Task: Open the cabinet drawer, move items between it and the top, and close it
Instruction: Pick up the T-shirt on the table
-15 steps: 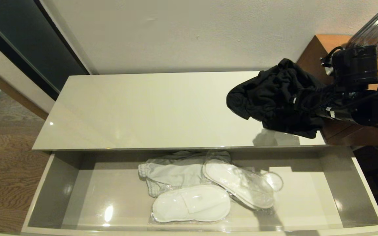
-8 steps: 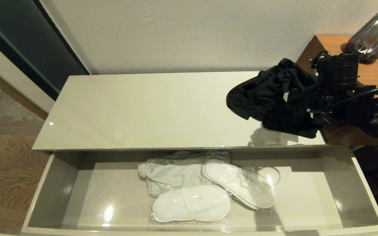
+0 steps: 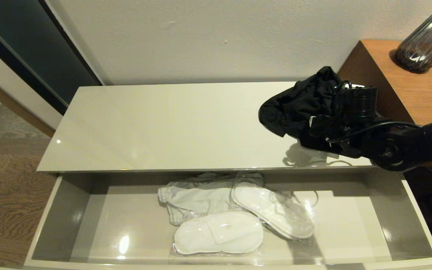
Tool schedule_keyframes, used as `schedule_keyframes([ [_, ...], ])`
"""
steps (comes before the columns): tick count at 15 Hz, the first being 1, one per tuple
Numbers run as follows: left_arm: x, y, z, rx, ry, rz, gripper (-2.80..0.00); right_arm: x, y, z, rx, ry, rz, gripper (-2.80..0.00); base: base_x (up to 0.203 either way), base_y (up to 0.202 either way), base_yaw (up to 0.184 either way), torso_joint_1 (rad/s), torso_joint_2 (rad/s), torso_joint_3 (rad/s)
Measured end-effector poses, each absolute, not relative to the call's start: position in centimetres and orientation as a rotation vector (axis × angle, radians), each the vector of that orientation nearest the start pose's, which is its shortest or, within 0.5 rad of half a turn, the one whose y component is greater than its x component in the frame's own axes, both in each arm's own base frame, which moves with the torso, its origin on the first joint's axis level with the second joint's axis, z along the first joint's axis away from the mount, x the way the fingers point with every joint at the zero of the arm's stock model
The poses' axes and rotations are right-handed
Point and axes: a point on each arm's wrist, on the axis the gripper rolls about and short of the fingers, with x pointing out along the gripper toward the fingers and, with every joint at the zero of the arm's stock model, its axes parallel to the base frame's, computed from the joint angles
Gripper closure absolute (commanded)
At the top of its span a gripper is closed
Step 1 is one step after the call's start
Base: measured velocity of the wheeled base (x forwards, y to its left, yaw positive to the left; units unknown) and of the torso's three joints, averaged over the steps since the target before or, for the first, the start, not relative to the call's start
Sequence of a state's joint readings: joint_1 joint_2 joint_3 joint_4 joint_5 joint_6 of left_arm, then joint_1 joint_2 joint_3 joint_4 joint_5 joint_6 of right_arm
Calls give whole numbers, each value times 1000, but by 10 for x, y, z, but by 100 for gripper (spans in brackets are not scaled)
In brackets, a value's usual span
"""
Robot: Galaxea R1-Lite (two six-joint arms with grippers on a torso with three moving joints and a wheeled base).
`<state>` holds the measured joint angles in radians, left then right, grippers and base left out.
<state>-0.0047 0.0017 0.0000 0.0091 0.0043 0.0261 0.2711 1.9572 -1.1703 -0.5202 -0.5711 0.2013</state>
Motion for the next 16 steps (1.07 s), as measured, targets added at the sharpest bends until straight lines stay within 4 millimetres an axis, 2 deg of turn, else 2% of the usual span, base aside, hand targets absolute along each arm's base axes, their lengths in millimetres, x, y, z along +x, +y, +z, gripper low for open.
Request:
schedule_keyframes([
  [3, -23, 0, 75, 26, 11, -2, 0, 386, 88, 170, 78, 197, -334, -280, 0, 0, 0, 0, 0, 0],
  [4, -23, 0, 75, 26, 11, -1, 0, 390, 86, 168, 76, 192, -341, 0, 0, 0, 0, 0, 0, 0],
  [10, -23, 0, 75, 26, 11, -1, 0, 393, 75, 167, 51, 201, -364, 0, 0, 0, 0, 0, 0, 0],
  [16, -23, 0, 75, 26, 11, -1, 0, 373, 74, 193, 46, 215, -357, 0, 0, 0, 0, 0, 0, 0],
])
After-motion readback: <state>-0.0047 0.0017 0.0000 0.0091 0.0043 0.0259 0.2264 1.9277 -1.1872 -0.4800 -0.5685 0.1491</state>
